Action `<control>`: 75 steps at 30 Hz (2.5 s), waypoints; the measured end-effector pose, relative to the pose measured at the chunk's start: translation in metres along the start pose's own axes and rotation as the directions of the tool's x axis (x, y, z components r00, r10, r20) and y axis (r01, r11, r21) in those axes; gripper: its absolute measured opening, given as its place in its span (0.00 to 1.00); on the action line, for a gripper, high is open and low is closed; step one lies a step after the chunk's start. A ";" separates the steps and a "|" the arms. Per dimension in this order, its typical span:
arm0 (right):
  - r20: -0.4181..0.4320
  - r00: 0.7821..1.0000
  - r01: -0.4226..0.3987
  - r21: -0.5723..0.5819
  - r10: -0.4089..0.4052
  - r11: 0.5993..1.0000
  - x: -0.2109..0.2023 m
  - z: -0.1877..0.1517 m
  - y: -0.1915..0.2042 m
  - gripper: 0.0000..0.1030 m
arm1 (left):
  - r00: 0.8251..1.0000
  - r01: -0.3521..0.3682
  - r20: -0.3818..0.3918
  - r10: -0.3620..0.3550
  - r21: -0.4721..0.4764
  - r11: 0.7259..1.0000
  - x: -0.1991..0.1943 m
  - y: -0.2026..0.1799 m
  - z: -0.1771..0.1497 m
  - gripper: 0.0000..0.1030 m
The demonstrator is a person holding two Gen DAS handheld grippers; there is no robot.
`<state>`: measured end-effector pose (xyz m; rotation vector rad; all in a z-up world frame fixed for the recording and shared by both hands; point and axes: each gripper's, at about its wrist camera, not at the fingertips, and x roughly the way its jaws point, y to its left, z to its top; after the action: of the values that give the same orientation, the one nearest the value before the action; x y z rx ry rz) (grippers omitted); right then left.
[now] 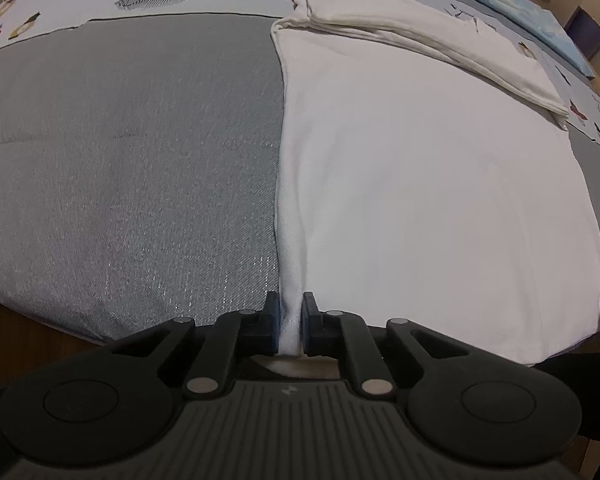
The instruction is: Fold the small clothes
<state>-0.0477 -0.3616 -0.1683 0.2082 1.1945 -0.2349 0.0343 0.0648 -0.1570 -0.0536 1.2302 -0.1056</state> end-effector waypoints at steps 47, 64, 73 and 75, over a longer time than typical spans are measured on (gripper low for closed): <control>0.488 0.841 -0.358 0.176 0.234 0.917 -0.196 -0.013 -0.079 0.04 | 0.892 0.119 0.423 -0.159 0.118 0.986 -0.194 0.010 -0.020 0.05; 0.230 0.961 -0.187 0.126 0.155 0.974 -0.040 0.162 -0.042 0.04 | 0.959 0.077 0.259 -0.114 0.148 0.986 -0.040 0.010 0.129 0.05; 0.195 0.967 -0.186 0.107 0.163 0.977 -0.002 0.174 -0.039 0.10 | 0.955 0.131 0.264 -0.134 0.030 0.991 -0.030 0.037 0.146 0.24; 0.240 0.962 -0.168 0.154 0.128 0.974 -0.008 0.176 -0.047 0.16 | 0.950 0.163 0.273 -0.151 -0.020 0.986 -0.033 0.047 0.146 0.24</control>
<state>0.0927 -0.4553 -0.1004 0.4110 0.9246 -0.2244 0.1637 0.1131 -0.0814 -0.1972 0.9531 -0.2044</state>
